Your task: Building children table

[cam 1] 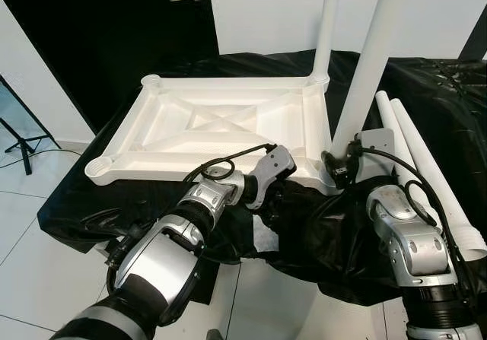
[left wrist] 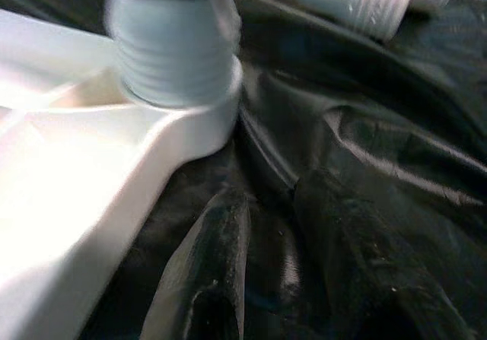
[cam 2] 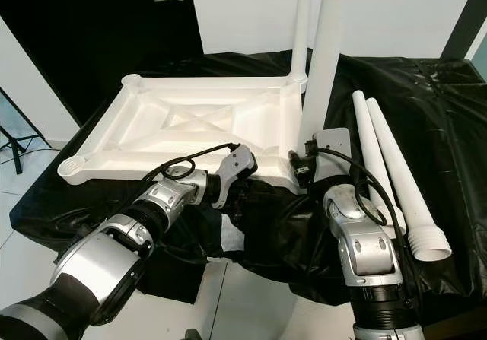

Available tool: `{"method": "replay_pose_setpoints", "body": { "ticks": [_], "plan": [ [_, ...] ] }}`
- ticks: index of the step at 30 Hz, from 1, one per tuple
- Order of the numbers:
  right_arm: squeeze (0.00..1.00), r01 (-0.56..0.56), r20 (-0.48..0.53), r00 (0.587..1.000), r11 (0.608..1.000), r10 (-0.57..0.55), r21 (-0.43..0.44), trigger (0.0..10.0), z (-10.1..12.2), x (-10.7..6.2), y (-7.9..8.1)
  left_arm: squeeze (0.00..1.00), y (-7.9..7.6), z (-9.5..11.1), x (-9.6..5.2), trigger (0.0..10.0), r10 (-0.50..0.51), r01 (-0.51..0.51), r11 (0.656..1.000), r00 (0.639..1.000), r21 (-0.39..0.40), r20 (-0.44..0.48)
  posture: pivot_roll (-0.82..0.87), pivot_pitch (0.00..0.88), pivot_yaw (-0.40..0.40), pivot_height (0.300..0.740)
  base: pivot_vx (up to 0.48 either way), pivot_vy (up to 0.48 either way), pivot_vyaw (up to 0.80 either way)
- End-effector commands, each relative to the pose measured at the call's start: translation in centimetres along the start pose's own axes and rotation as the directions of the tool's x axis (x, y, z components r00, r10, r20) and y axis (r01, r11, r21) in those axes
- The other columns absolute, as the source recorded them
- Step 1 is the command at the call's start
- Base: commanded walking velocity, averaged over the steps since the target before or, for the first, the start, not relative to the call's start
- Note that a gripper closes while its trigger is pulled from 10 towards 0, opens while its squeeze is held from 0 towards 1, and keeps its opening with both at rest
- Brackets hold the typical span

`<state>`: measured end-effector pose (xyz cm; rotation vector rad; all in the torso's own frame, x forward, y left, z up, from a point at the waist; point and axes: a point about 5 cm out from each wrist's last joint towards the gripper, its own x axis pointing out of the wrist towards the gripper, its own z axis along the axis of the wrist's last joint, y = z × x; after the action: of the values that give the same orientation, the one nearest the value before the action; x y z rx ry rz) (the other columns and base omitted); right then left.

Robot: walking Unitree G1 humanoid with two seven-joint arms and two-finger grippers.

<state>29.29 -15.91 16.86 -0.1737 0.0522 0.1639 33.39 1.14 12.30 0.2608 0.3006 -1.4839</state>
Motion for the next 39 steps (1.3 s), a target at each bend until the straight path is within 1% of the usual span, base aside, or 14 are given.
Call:
{"method": "replay_pose_setpoints", "body": {
  "ticks": [1, 3, 6, 8, 9, 13, 15, 20, 28, 32, 33, 34, 36, 39],
  "plan": [
    [0.0, -0.017, -0.03, 0.999, 1.0, 0.017, 0.016, 10.0, -0.6, 0.1, 0.5, 0.24, 0.1, 0.0, 0.2, 10.0, 0.025, -0.025, 1.0, 1.0, 0.006, 0.005, -0.14, 0.0, 0.083, 0.74, 0.0, 0.0, 0.0],
    [0.0, -0.016, -0.03, 0.999, 1.0, 0.017, 0.016, 10.0, -0.6, 0.1, 0.5, 0.24, 0.2, 0.2, 0.2, 10.0, 0.033, -0.033, 0.999, 0.999, 0.007, 0.021, -0.14, 0.0, 0.082, 0.74, 0.0, 0.0, 0.0],
    [0.0, -0.015, -0.035, 0.999, 1.0, 0.015, 0.014, 10.0, -0.7, 0.0, 0.5, 0.15, 0.7, 1.3, 0.0, 10.0, 0.096, -0.098, 0.995, 0.991, 0.014, 0.097, -0.14, 0.0, 0.082, 0.74, 0.0, 0.0, 0.0],
    [0.0, -0.013, -0.037, 0.999, 1.0, 0.014, 0.014, 10.0, -0.7, -0.1, 0.4, 0.11, 1.1, 1.9, -0.2, 10.0, 0.144, -0.148, 0.989, 0.98, 0.02, 0.136, -0.15, 0.0, 0.082, 0.74, 0.0, 0.0, 0.0],
    [0.0, -0.013, -0.039, 0.999, 1.0, 0.014, 0.014, 10.0, -0.8, -0.1, 0.4, 0.11, 1.4, 2.2, -0.3, 10.0, 0.173, -0.178, 0.984, 0.974, 0.025, 0.149, -0.15, 0.0, 0.082, 0.74, 0.0, 0.0, 0.0],
    [0.0, -0.013, -0.04, 0.999, 1.0, 0.014, 0.015, 10.0, -0.8, -0.1, 0.5, 0.11, 1.6, 2.6, -0.5, 10.0, 0.202, -0.21, 0.977, 0.965, 0.027, 0.167, -0.15, 0.0, 0.081, 0.74, 0.0, 0.0, 0.0],
    [0.0, -0.014, -0.04, 0.999, 1.0, 0.014, 0.015, 10.0, -0.8, -0.1, 0.5, 0.11, 1.7, 2.7, -0.5, 10.0, 0.201, -0.208, 0.978, 0.964, 0.026, 0.172, -0.14, 0.0, 0.081, 0.74, 0.0, 0.0, 0.0],
    [0.0, -0.016, -0.039, 0.999, 1.0, 0.017, 0.018, 10.0, -0.7, -0.1, 0.7, 0.11, 1.2, 1.4, -0.1, 10.0, 0.162, -0.167, 0.984, 0.984, 0.068, 0.07, -0.14, 0.0, 0.087, 0.74, 0.0, 0.0, 0.0],
    [0.0, -0.015, -0.035, 0.999, 1.0, 0.016, 0.023, 10.0, -0.7, -0.1, 0.8, 0.11, 1.3, 1.6, 0.2, 10.0, 0.209, -0.215, 0.974, 0.975, 0.071, 0.075, -0.15, 0.0, 0.092, 0.74, 0.0, 0.0, 0.0],
    [0.0, -0.015, -0.034, 0.999, 1.0, 0.016, 0.027, 10.0, -0.7, -0.1, 1.0, 0.11, 1.6, 2.1, 0.5, 10.0, 0.273, -0.281, 0.957, 0.957, 0.074, 0.094, -0.15, 0.0, 0.093, 0.74, 0.0, 0.0, 0.0],
    [0.0, -0.015, -0.034, 0.999, 1.0, 0.015, 0.028, 10.0, -0.7, -0.1, 1.0, 0.11, 1.8, 2.4, 0.5, 10.0, 0.314, -0.322, 0.944, 0.943, 0.072, 0.108, -0.15, 0.0, 0.094, 0.74, 0.0, 0.0, 0.0],
    [0.0, -0.015, -0.034, 0.999, 1.0, 0.015, 0.028, 10.0, -0.7, -0.1, 1.0, 0.11, 1.8, 2.4, 0.5, 10.0, 0.314, -0.322, 0.944, 0.943, 0.072, 0.108, -0.15, 0.0, 0.094, 0.74, 0.0, 0.0, 0.0],
    [0.0, -0.012, -0.034, 0.999, 1.0, 0.013, 0.029, 10.0, -0.7, -0.2, 1.0, 0.11, 2.3, 3.1, 0.5, 10.0, 0.39, -0.4, 0.914, 0.911, 0.061, 0.136, -0.15, 0.0, 0.094, 0.74, 0.0, 0.0, 0.0],
    [0.0, -0.011, -0.034, 0.999, 1.0, 0.012, 0.029, 10.0, -0.7, -0.2, 1.0, 0.11, 2.5, 3.3, 0.4, 10.0, 0.411, -0.423, 0.904, 0.9, 0.058, 0.145, -0.15, 0.0, 0.094, 0.74, 0.0, 0.0, 0.0]
  ]
}}
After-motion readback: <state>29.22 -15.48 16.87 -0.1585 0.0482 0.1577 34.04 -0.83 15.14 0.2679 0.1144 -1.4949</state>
